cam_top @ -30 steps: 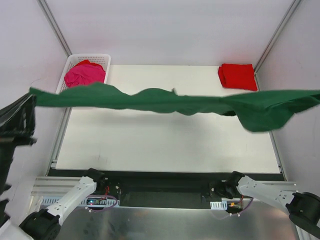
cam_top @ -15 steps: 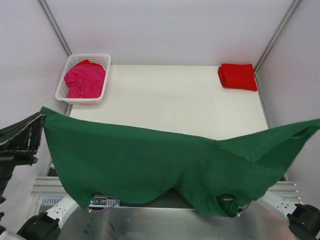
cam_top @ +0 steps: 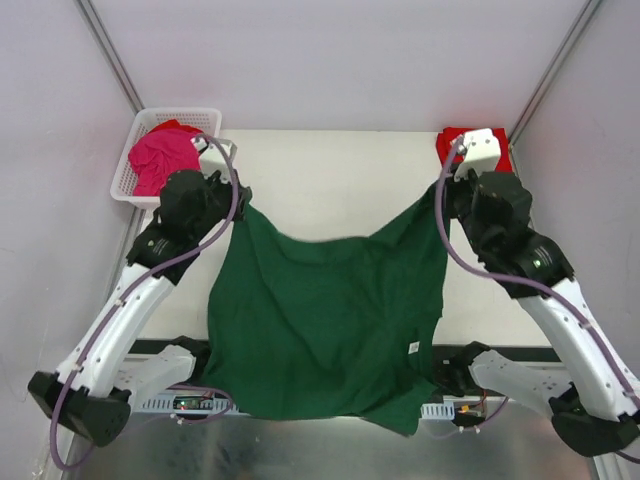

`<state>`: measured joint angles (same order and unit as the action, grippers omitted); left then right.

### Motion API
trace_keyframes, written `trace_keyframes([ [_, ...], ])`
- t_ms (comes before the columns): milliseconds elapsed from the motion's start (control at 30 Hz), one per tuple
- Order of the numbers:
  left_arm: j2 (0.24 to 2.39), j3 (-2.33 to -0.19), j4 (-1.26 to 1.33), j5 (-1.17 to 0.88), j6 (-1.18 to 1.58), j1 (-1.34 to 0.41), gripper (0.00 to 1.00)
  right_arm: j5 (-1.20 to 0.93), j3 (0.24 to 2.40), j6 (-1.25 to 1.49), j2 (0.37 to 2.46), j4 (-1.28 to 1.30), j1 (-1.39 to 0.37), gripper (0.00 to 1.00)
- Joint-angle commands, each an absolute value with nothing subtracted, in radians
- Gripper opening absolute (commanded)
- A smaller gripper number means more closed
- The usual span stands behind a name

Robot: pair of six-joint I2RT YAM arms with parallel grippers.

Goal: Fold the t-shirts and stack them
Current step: Flatten out the tshirt

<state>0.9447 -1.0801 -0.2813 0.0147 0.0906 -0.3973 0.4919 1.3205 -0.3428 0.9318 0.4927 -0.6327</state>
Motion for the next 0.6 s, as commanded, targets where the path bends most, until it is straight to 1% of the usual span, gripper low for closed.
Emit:
trace_keyframes([
  [0, 0.989, -1.190, -0.055, 0.058, 0.009, -0.384, 0.00, 0.445, 1.383, -0.305, 0.992, 0.314, -0.502, 0.01],
  [33, 1.002, -1.209, -0.057, 0.052, 0.009, -0.383, 0.00, 0.402, 1.399, -0.304, 1.005, 0.316, -0.491, 0.01],
  [167, 1.022, -1.334, -0.119, 0.017, -0.023, -0.383, 0.00, 0.351, 1.518, -0.325, 1.031, 0.357, -0.480, 0.01],
  [267, 0.985, -1.469, -0.221, -0.029, -0.017, -0.383, 0.00, 0.307, 1.681, -0.331, 1.019, 0.446, -0.479, 0.01],
  [300, 0.974, -1.553, -0.265, -0.038, -0.011, -0.383, 0.00, 0.296, 1.772, -0.333, 1.012, 0.486, -0.480, 0.01],
  [367, 0.942, -1.647, -0.317, -0.066, -0.009, -0.383, 0.00, 0.267, 1.866, -0.337, 0.997, 0.524, -0.479, 0.01],
  [400, 0.933, -1.736, -0.360, -0.077, -0.008, -0.383, 0.00, 0.256, 1.972, -0.341, 0.994, 0.563, -0.480, 0.01],
  [500, 0.891, -1.875, -0.408, -0.100, -0.003, -0.383, 0.00, 0.224, 2.095, -0.348, 0.976, 0.612, -0.480, 0.01],
  [567, 0.859, -1.922, -0.445, -0.120, -0.002, -0.383, 0.00, 0.195, 2.178, -0.348, 0.953, 0.626, -0.479, 0.01],
])
